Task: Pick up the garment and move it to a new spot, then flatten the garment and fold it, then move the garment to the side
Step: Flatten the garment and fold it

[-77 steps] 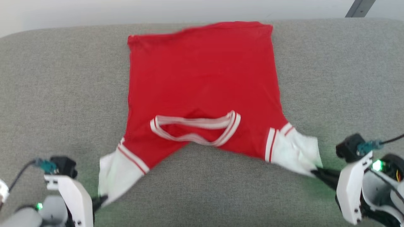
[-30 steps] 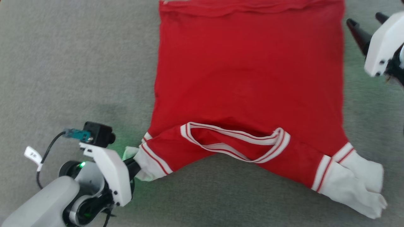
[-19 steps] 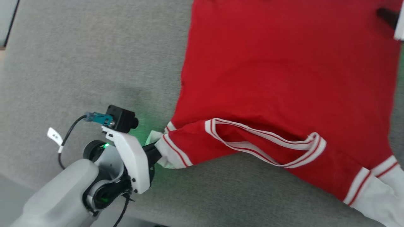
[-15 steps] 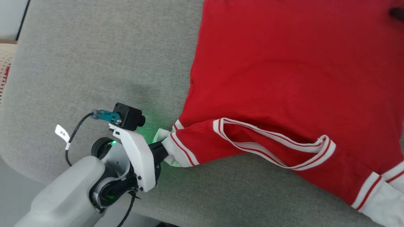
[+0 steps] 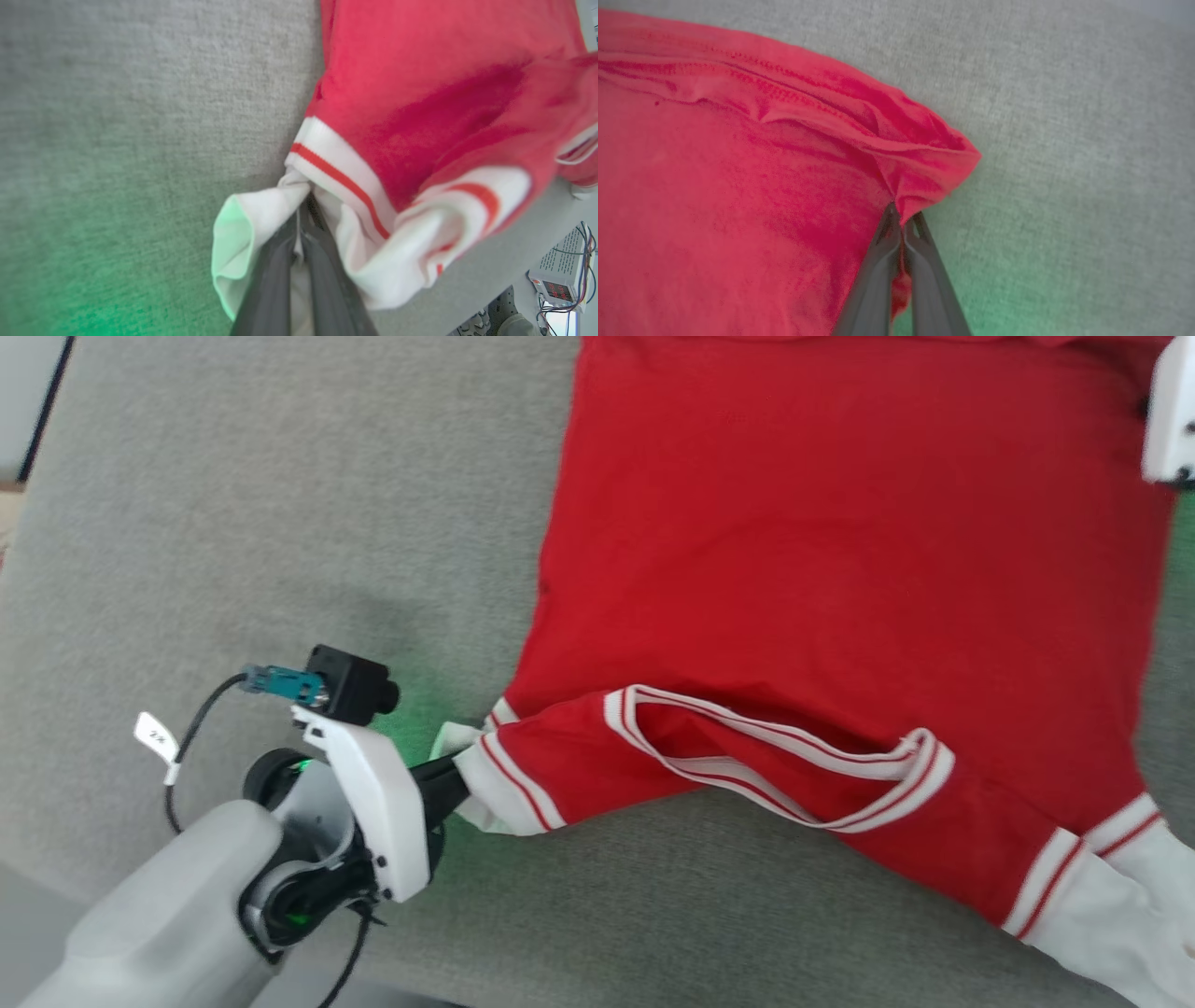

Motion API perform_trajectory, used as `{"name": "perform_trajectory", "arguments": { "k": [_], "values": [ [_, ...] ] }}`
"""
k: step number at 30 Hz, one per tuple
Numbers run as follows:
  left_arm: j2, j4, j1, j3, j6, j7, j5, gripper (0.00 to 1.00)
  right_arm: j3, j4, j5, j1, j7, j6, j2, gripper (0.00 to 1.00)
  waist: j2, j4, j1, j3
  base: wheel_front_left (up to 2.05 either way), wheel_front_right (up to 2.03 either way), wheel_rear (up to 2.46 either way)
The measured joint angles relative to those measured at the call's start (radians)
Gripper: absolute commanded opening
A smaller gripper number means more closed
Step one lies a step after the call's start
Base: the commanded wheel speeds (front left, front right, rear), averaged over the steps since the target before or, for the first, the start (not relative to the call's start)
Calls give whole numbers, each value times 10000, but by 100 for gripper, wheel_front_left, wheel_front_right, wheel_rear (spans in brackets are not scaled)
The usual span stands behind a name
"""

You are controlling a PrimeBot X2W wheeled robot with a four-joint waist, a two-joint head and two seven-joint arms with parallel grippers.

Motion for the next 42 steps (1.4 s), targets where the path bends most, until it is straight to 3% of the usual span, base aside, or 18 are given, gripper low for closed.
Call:
{"name": "perform_trajectory", "arguments": {
  "k": [5,11,16,21,27,33,34,35,36,37,42],
  "values": [
    [493,-31,185,174,121,-17,-38,0,1122,-1743,1476,1266,174,0,-391,0,0,-587,0,-338,0,0,0],
    [1108,-299,510,347,635,31,-115,0,1820,-4362,2913,3212,984,0,-1003,0,-1,-1357,0,-823,0,0,0],
    [1480,-491,634,512,974,56,-163,0,1724,-6065,3503,4704,1534,0,-1285,0,-1,-1865,0,-1152,0,0,0],
    [1797,-686,809,646,1264,107,-332,0,989,-7914,3800,6641,2006,-2,-1306,0,-1,-2429,0,-1514,0,0,0],
    [1814,-917,825,633,1337,215,-360,0,-531,-9185,3476,8877,2100,-6,-454,0,-1,-2783,0,-1738,0,0,0],
    [1756,-895,825,598,1315,161,-353,0,-1137,-8832,2800,9961,1170,-8,708,0,-1,-2801,0,-1749,0,0,0],
    [1747,-884,825,587,1302,140,-343,0,-1175,-8659,2658,9986,863,-4,784,28,-1,-2798,0,-1756,0,0,0],
    [1739,-859,828,581,1296,121,-343,0,-1200,-8518,2619,10003,627,10,876,42,-1,-2800,0,-1766,0,0,0],
    [1735,-832,834,573,1264,88,-337,0,-1221,-8353,2614,10018,439,10,982,46,0,-2810,0,-1779,0,0,0],
    [1726,-815,836,566,1227,44,-324,0,-1202,-8263,2506,10027,261,12,997,98,-1,-2819,0,-1800,0,0,0],
    [1732,-777,1031,564,1183,-54,-328,0,-1243,-8324,2560,10105,-148,36,1149,100,-1,-2873,0,-1908,0,0,0]
  ]
}}
